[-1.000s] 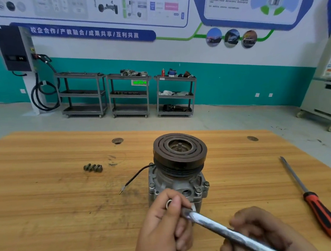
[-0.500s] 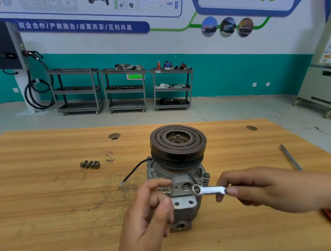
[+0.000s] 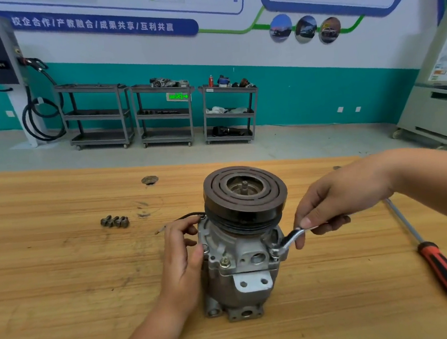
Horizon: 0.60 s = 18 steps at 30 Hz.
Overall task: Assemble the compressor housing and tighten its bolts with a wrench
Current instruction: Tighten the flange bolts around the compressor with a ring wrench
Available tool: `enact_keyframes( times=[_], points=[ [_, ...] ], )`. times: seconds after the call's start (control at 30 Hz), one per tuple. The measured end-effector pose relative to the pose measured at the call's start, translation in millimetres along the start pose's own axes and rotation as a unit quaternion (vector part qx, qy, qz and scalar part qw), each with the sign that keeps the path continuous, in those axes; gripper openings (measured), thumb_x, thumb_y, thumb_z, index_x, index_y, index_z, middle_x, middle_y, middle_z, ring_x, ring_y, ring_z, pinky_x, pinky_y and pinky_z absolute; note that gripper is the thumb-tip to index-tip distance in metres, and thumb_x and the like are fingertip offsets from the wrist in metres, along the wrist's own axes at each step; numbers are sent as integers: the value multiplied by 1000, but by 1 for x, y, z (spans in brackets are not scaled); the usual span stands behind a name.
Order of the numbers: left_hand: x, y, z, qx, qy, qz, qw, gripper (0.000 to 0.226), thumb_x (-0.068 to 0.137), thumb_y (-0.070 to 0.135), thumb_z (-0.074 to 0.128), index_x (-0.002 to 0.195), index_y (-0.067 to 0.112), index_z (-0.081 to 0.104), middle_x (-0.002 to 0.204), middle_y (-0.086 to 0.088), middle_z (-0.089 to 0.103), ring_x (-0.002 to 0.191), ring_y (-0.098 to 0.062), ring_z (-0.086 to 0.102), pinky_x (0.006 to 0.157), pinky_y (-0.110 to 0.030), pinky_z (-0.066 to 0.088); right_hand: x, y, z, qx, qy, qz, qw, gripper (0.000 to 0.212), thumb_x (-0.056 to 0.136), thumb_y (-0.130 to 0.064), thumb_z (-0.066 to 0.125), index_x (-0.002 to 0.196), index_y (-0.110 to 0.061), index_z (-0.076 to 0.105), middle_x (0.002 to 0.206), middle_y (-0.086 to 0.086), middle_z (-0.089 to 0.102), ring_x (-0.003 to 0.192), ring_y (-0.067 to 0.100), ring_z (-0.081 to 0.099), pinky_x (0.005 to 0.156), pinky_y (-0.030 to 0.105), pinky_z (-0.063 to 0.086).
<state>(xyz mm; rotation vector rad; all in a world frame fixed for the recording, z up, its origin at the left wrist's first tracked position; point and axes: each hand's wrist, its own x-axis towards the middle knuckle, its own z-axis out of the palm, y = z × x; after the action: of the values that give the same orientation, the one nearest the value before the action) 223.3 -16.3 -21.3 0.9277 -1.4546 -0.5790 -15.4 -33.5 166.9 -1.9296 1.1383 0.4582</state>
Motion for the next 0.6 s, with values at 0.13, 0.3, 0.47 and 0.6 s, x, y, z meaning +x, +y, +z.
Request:
enact_keyframes(
  times=[0.13,0.3,0.47,0.6],
  points=[
    [-7,-7,-2,26,-23,42,999,65,79,82,36,122,34,43,122,3,40,119,-3,40,96,-12,35,4,-1,-5,-24,-14,7,1000,23,93,-35,48,104,-34,68,65,-15,45,63,6,40,66,21,36],
    [-5,-5,-5,8,-22,30,999,46,73,84,43,109,57,50,124,4,39,125,-5,38,99,-20,35,6,-9,-14,-117,20,32,992,23,95,-36,47,90,-49,65,66,-15,45,67,5,43,68,18,39],
    [-7,-2,-7,-11,6,65,998,24,80,70,53,97,53,56,114,0,44,117,-7,43,100,-23,34,4,-9,-14,-156,-4,45,987,21,94,-43,45,98,-55,62,66,-22,48,67,-4,44,70,11,41],
    [-5,-1,-7,-40,12,64,997,17,78,38,61,90,50,62,106,-2,47,108,-5,48,98,-16,37,6,-11,-10,-166,5,40,985,22,94,-42,45,102,-52,63,68,-20,48,68,-3,45,68,10,40]
  ],
)
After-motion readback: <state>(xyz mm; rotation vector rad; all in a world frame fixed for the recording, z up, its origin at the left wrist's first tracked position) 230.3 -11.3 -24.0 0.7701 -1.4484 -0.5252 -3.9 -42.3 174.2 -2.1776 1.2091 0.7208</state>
